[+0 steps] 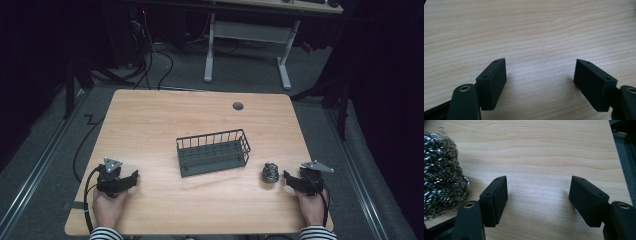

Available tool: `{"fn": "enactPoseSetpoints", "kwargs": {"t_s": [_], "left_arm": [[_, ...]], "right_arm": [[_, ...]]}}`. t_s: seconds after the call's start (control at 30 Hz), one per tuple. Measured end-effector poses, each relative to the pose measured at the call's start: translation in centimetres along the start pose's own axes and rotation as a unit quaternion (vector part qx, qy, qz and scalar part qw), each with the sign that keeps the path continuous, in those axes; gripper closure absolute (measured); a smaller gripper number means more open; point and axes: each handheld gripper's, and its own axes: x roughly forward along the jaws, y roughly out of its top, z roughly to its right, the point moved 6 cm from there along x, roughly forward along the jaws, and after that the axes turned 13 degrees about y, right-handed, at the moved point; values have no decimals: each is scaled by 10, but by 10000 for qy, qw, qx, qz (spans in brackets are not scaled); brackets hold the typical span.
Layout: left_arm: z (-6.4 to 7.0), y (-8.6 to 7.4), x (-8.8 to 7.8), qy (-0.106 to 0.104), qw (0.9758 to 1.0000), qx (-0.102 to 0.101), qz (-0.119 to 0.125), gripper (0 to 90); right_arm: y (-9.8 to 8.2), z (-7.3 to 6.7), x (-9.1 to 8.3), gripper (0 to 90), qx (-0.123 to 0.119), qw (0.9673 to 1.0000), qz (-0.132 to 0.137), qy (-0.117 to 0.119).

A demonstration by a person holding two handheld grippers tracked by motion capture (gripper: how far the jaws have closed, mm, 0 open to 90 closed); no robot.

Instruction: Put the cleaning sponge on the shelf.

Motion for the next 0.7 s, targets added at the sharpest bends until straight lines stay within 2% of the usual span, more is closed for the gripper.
{"fn": "enactPoseSetpoints", "kwargs": {"t_s": [0.1,0.27,0.33,0.4,0.47,0.5,0.67,0.7], "left_arm": [[0,0,0,-2,10000,2,1,259],[0,0,0,0,10000,-9,7,262],[0,0,0,-8,10000,-9,3,260],[0,0,0,-11,10000,-8,2,260],[0,0,0,-6,10000,1,0,258],[0,0,0,-3,10000,1,0,257],[0,0,0,-3,10000,-5,1,259],[0,0,0,-3,10000,-1,0,260]], "right_arm": [[-1,-2,-5,324,159,9997,-104,168],[-2,-9,-17,310,88,9995,-23,304],[-4,-16,-27,292,20,9990,69,437],[-6,-23,-33,282,-103,9987,90,500],[-7,-27,-36,276,-125,9984,96,536],[-9,-36,-39,266,-240,9977,72,634],[-10,-59,-40,238,-487,9947,41,899],[-10,-63,-39,231,-475,9944,28,942]]}}
